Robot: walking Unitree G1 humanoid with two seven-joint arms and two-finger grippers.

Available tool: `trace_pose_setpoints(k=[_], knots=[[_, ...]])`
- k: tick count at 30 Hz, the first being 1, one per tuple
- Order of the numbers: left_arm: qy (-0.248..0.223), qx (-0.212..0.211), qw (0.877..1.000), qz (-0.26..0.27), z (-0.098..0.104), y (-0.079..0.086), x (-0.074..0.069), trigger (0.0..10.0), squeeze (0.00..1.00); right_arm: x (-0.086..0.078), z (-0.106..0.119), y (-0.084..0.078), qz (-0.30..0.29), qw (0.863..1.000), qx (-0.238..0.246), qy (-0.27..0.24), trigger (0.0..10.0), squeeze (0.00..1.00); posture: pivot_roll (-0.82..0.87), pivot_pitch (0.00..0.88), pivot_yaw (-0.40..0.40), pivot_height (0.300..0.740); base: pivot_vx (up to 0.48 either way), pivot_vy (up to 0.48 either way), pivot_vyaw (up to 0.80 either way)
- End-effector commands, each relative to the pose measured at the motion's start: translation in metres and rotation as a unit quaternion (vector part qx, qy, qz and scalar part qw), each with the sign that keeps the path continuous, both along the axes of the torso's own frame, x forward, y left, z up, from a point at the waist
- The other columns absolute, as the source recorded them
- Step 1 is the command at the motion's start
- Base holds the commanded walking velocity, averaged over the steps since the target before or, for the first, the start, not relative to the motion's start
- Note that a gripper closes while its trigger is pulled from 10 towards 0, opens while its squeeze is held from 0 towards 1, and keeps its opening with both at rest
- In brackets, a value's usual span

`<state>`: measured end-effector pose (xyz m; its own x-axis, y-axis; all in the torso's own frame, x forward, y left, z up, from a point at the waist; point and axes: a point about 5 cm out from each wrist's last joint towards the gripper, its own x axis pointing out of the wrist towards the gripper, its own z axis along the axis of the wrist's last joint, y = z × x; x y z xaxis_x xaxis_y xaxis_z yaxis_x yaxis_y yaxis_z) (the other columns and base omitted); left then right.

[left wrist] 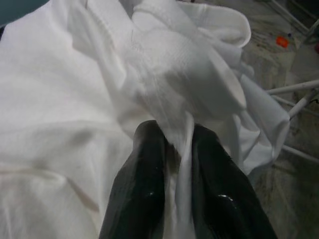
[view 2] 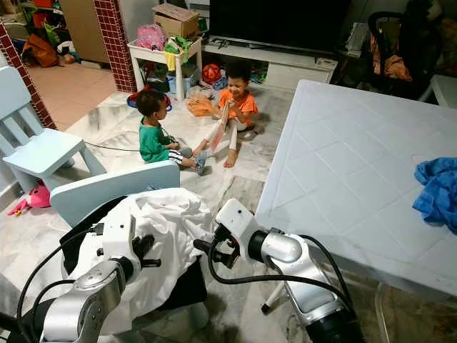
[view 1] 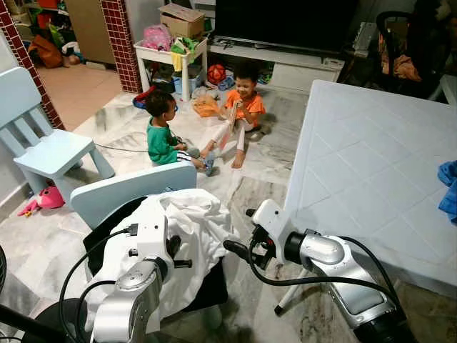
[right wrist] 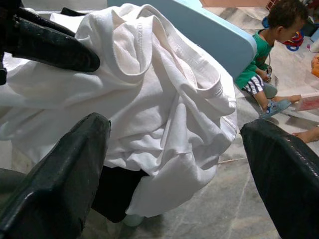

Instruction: Hang hanger

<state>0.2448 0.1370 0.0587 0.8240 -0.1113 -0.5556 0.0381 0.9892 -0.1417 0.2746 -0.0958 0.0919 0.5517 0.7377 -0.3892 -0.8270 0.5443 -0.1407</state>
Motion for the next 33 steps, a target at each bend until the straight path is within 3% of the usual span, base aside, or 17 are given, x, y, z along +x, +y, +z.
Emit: trace_pose_setpoints(k=[1, 3, 4, 5, 10, 11, 12, 13, 25, 33], knots=[[-0.004, 0.004, 1.000, -0.007, 0.004, -0.003, 0.000, 10.0, 1.00, 0.002, 0.004, 0.002, 0.004, 1.000, -0.002, -0.012, 10.0, 0.00, -0.02, 0.003, -0.045, 0.740, 0.000, 0.000, 0.00], [-0.001, 0.008, 1.000, -0.009, 0.003, -0.003, 0.001, 10.0, 1.00, 0.001, 0.003, 0.002, 0.005, 1.000, -0.003, -0.012, 10.0, 0.00, -0.02, 0.003, -0.045, 0.740, 0.000, 0.000, 0.00], [0.000, 0.009, 1.000, -0.010, 0.003, -0.003, 0.001, 10.0, 0.84, 0.001, 0.003, 0.002, 0.005, 1.000, -0.003, -0.012, 10.0, 0.00, -0.02, 0.003, -0.045, 0.740, 0.000, 0.000, 0.00], [0.001, 0.009, 1.000, -0.010, 0.002, -0.003, 0.001, 10.0, 0.00, 0.001, 0.003, 0.002, 0.005, 1.000, -0.004, -0.013, 10.0, 0.00, -0.02, 0.003, -0.045, 0.740, 0.000, 0.000, 0.00], [-0.002, 0.006, 1.000, -0.008, 0.002, -0.002, 0.002, 10.0, 0.00, 0.001, 0.003, 0.002, 0.005, 1.000, -0.004, -0.014, 10.0, 0.00, -0.03, 0.003, -0.044, 0.740, 0.000, 0.000, 0.00], [-0.004, 0.006, 1.000, -0.007, 0.002, -0.001, 0.002, 4.1, 0.00, 0.001, 0.003, 0.002, 0.005, 1.000, -0.005, -0.014, 10.0, 0.00, -0.03, 0.003, -0.044, 0.740, 0.000, 0.000, 0.00], [-0.004, 0.006, 1.000, -0.007, 0.002, -0.001, 0.003, 1.5, 0.00, 0.001, 0.003, 0.002, 0.005, 1.000, -0.005, -0.014, 10.0, 0.00, -0.03, 0.003, -0.044, 0.740, 0.000, 0.000, 0.00], [-0.005, 0.006, 1.000, -0.006, 0.002, 0.000, 0.003, 0.0, 0.00, 0.001, 0.002, 0.002, 0.006, 1.000, -0.006, -0.014, 10.0, 0.00, -0.03, 0.003, -0.044, 0.740, 0.000, 0.000, 0.00], [-0.022, 0.013, 1.000, 0.001, 0.006, 0.002, 0.006, 0.0, 0.00, -0.001, 0.001, 0.003, 0.011, 1.000, -0.010, -0.016, 10.0, 0.00, -0.03, 0.003, -0.045, 0.740, 0.000, 0.000, 0.00], [-0.153, 0.084, 0.984, 0.023, 0.034, 0.007, 0.016, 0.0, 0.00, -0.001, -0.001, 0.002, 0.012, 1.000, -0.014, -0.016, 10.0, 0.00, -0.03, 0.000, -0.049, 0.740, 0.000, 0.000, 0.00]])
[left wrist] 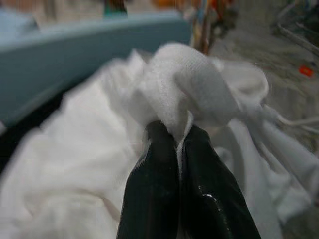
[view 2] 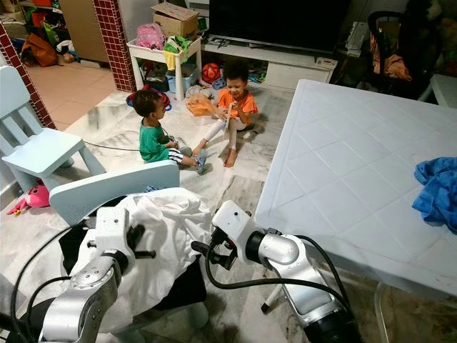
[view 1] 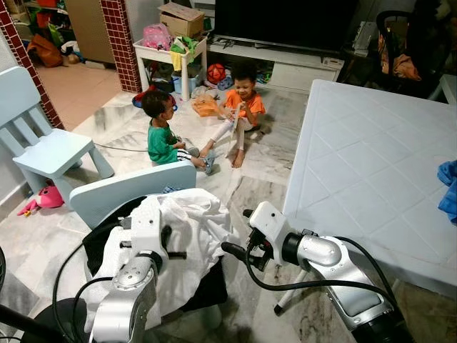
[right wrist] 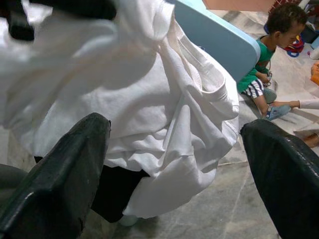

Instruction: Hang hanger

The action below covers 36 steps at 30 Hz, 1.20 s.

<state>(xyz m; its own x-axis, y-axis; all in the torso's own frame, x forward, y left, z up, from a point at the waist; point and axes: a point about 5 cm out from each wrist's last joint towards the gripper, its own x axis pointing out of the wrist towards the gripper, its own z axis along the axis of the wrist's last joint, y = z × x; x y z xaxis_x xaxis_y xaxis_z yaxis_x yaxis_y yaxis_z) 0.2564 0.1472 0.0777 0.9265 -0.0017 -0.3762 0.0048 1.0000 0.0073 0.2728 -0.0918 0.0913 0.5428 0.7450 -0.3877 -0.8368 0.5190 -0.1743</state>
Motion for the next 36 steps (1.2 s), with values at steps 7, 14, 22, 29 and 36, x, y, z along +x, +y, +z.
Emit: trace_pose_setpoints(k=[7, 14, 22, 29, 36], knots=[[-0.125, 0.046, 0.991, -0.015, 0.033, -0.002, 0.000, 0.0, 0.00, 0.003, -0.001, 0.000, -0.001, 1.000, -0.002, -0.005, 10.0, 0.00, -0.01, 0.000, -0.048, 0.740, 0.000, 0.000, 0.00], [0.043, 0.053, 0.997, -0.035, -0.011, 0.015, -0.048, 4.3, 0.00, 0.004, -0.003, 0.001, 0.002, 1.000, -0.002, -0.005, 10.0, 0.00, 0.01, 0.000, -0.048, 0.740, 0.000, 0.000, 0.00], [0.107, 0.056, 0.992, -0.019, -0.023, 0.027, -0.060, 10.0, 0.00, 0.005, -0.003, 0.003, 0.007, 1.000, -0.004, -0.008, 10.0, 0.00, 0.01, 0.000, -0.053, 0.740, 0.000, 0.000, 0.00], [0.107, 0.082, 0.990, -0.040, -0.020, 0.025, -0.057, 10.0, 1.00, 0.005, -0.003, 0.002, 0.006, 1.000, -0.005, -0.008, 10.0, 0.00, 0.00, 0.000, -0.053, 0.740, 0.000, 0.000, 0.00], [0.089, 0.158, 0.979, -0.090, -0.013, 0.026, -0.047, 10.0, 0.00, 0.003, -0.005, 0.002, 0.009, 1.000, -0.005, -0.007, 10.0, 0.00, 0.00, 0.000, -0.054, 0.740, 0.000, 0.000, 0.00]])
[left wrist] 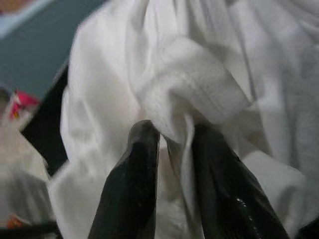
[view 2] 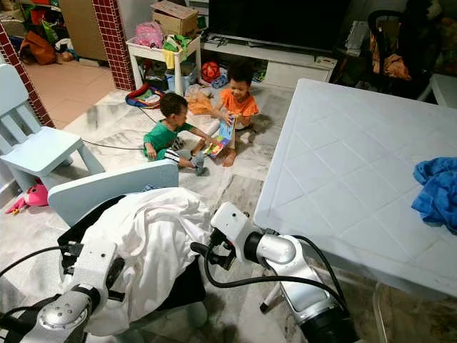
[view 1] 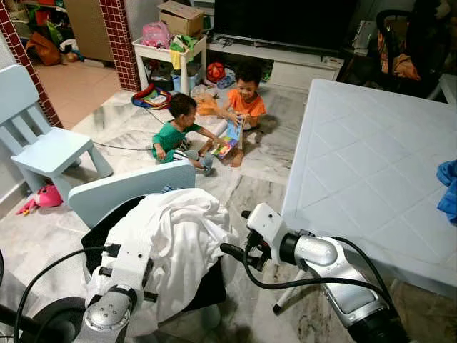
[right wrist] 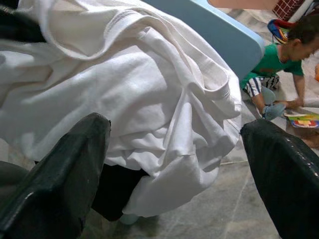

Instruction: Hang hanger

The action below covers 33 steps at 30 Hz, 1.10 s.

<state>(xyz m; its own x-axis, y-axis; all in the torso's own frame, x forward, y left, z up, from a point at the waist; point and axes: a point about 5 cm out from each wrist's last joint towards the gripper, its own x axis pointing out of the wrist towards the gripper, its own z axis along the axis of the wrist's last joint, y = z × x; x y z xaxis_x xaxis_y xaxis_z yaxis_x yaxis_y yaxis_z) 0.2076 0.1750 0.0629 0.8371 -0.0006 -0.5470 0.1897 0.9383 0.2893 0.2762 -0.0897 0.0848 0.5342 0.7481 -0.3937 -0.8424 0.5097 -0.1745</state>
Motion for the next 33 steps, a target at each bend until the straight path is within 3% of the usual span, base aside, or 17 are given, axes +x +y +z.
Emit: trace_pose_setpoints(k=[1, 14, 15, 22, 23, 24, 26, 33], knots=[[-0.008, 0.007, 1.000, -0.012, 0.003, -0.001, 0.004, 10.0, 0.00, 0.000, 0.002, 0.000, 0.004, 1.000, -0.003, -0.009, 10.0, 0.00, 0.00, 0.000, -0.055, 0.740, 0.000, 0.000, 0.00], [-0.016, -0.020, 1.000, -0.017, 0.011, -0.004, 0.011, 10.0, 0.00, -0.001, 0.001, 0.001, 0.004, 1.000, -0.005, -0.009, 10.0, 0.00, -0.01, 0.000, -0.051, 0.740, 0.000, 0.000, 0.00], [-0.015, -0.031, 0.999, -0.017, 0.012, -0.006, 0.011, 10.0, 1.00, -0.001, 0.001, 0.000, 0.004, 1.000, -0.006, -0.009, 10.0, 0.00, -0.01, 0.000, -0.051, 0.740, 0.000, 0.000, 0.00], [-0.009, -0.038, 0.999, -0.012, 0.010, -0.006, 0.009, 10.0, 1.00, 0.000, 0.001, 0.000, 0.003, 1.000, -0.007, -0.010, 10.0, 0.00, -0.01, 0.000, -0.050, 0.740, 0.000, 0.000, 0.00], [-0.011, -0.041, 0.999, -0.005, 0.011, -0.006, 0.011, 10.0, 0.35, 0.000, 0.001, 0.000, 0.004, 1.000, -0.007, -0.010, 10.0, 0.00, -0.01, 0.000, -0.051, 0.740, 0.000, 0.000, 0.00], [-0.014, -0.047, 0.999, -0.002, 0.012, -0.006, 0.012, 10.0, 0.00, 0.000, 0.001, 0.000, 0.004, 1.000, -0.007, -0.009, 10.0, 0.00, -0.01, 0.000, -0.051, 0.740, 0.000, 0.000, 0.00], [-0.020, -0.062, 0.998, 0.005, 0.016, -0.006, 0.013, 10.0, 0.00, 0.000, 0.001, 0.000, 0.004, 1.000, -0.008, -0.009, 10.0, 0.00, -0.01, 0.000, -0.051, 0.740, 0.000, 0.000, 0.00], [-0.026, -0.060, 0.998, 0.009, 0.018, -0.003, 0.017, 10.0, 0.00, 0.000, 0.000, 0.000, 0.003, 1.000, -0.011, -0.009, 10.0, 0.00, -0.01, 0.000, -0.051, 0.740, 0.000, 0.000, 0.00]])
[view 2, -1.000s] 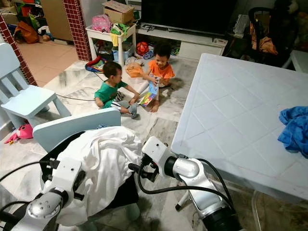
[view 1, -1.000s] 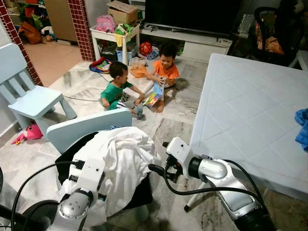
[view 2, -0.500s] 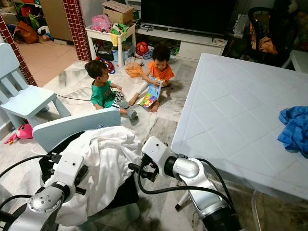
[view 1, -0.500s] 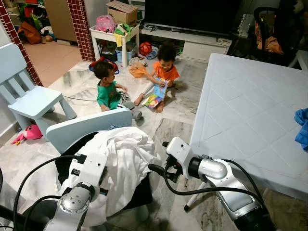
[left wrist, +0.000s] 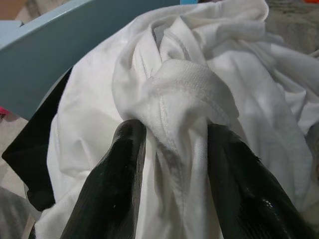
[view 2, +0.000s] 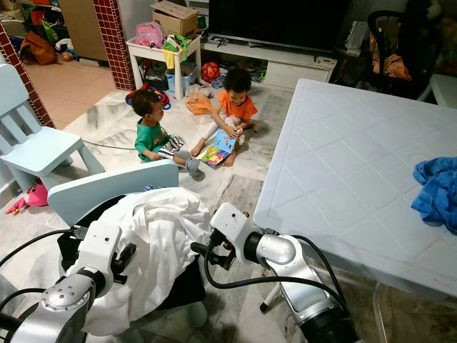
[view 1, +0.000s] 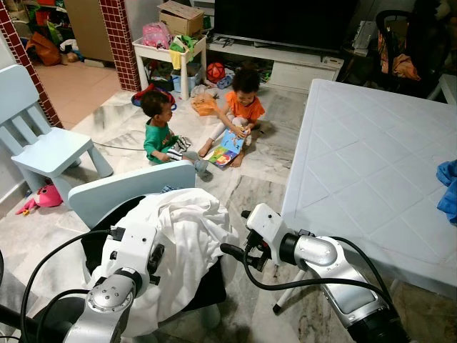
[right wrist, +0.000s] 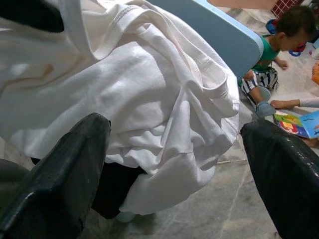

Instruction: Hang hanger

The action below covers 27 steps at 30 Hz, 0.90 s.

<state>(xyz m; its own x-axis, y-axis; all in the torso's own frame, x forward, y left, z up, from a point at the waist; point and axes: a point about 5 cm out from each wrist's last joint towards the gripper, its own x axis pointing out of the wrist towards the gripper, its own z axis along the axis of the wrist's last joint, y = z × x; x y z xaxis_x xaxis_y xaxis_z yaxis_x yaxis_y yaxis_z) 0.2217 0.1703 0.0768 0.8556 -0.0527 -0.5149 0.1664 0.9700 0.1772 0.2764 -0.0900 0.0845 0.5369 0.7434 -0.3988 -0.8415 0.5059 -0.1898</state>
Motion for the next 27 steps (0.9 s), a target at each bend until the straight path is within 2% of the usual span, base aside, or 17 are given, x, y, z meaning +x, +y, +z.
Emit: trace_pose_setpoints(k=[1, 4, 5, 6, 7, 8, 19, 27], knots=[[-0.010, 0.002, 1.000, 0.002, 0.005, 0.002, 0.004, 10.0, 0.00, 0.000, 0.001, 0.001, 0.003, 1.000, -0.003, -0.004, 10.0, 0.00, -0.01, 0.000, -0.052, 0.740, 0.000, 0.000, 0.00], [-0.013, -0.006, 1.000, 0.006, 0.004, 0.000, 0.009, 10.0, 0.00, -0.001, 0.000, 0.001, 0.004, 1.000, -0.004, -0.004, 10.0, 0.00, -0.01, 0.000, -0.052, 0.740, 0.000, 0.000, 0.00], [-0.011, -0.013, 1.000, 0.008, 0.003, -0.001, 0.009, 7.3, 0.00, -0.001, 0.000, 0.001, 0.004, 1.000, -0.004, -0.004, 10.0, 0.00, -0.01, 0.000, -0.052, 0.740, 0.000, 0.000, 0.00], [-0.009, -0.018, 1.000, 0.009, 0.003, -0.002, 0.010, 7.3, 0.00, -0.001, 0.000, 0.001, 0.004, 1.000, -0.004, -0.004, 10.0, 0.00, -0.01, 0.000, -0.050, 0.740, 0.000, 0.000, 0.00], [-0.005, -0.026, 1.000, 0.012, 0.001, -0.003, 0.010, 0.6, 0.00, -0.001, 0.000, 0.001, 0.004, 1.000, -0.004, -0.004, 10.0, 0.00, -0.01, 0.000, -0.050, 0.740, 0.000, 0.000, 0.00], [-0.002, -0.032, 0.999, 0.013, -0.001, -0.004, 0.009, 0.0, 0.00, -0.001, 0.000, 0.001, 0.004, 1.000, -0.005, -0.004, 10.0, 0.00, -0.01, 0.000, -0.050, 0.740, 0.000, 0.000, 0.00], [0.007, -0.041, 0.999, 0.011, -0.005, -0.004, 0.008, 0.0, 0.00, -0.001, 0.000, 0.000, 0.003, 1.000, -0.008, -0.003, 10.0, 0.00, -0.01, 0.000, -0.048, 0.740, 0.000, 0.000, 0.00], [-0.016, -0.050, 0.999, 0.011, 0.000, -0.008, 0.009, 0.0, 0.00, 0.001, -0.001, 0.000, 0.004, 1.000, -0.009, -0.005, 10.0, 0.00, 0.00, 0.000, -0.054, 0.740, 0.000, 0.000, 0.00]])
